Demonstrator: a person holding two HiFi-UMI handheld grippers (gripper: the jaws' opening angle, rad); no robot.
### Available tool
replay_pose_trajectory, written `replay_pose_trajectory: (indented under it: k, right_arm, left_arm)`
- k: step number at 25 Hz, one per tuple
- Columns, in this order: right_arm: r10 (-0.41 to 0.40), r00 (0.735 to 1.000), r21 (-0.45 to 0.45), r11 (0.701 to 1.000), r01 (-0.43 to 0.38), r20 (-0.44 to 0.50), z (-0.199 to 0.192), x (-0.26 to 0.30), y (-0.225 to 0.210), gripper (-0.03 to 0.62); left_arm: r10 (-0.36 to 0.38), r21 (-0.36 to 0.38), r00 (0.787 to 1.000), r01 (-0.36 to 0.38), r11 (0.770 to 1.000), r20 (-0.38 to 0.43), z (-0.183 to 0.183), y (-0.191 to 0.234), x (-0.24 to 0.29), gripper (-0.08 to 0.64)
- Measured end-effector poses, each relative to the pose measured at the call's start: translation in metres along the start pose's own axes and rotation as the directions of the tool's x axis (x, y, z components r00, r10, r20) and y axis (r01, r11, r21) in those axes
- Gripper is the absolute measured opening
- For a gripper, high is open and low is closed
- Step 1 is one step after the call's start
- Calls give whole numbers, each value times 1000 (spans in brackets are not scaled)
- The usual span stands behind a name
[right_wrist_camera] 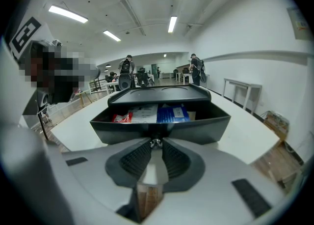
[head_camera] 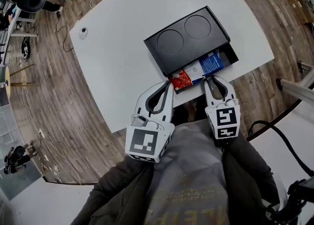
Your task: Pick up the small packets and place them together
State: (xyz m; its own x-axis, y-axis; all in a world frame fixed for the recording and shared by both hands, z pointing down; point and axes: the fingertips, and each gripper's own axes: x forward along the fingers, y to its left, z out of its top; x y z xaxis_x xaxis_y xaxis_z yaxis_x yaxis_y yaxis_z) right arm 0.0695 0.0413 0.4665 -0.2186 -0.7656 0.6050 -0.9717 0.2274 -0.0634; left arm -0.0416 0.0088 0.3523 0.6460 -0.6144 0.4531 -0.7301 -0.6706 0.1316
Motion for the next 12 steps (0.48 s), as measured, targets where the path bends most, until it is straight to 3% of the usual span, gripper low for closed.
replay_pose_trajectory:
  k: [12]
  right_arm:
    - [-4,1000,-7,1000,4,8,-7,-9,-1,75]
  left_arm:
    - [-19,-2,1000,19,1000,-11,0,-6,6,2]
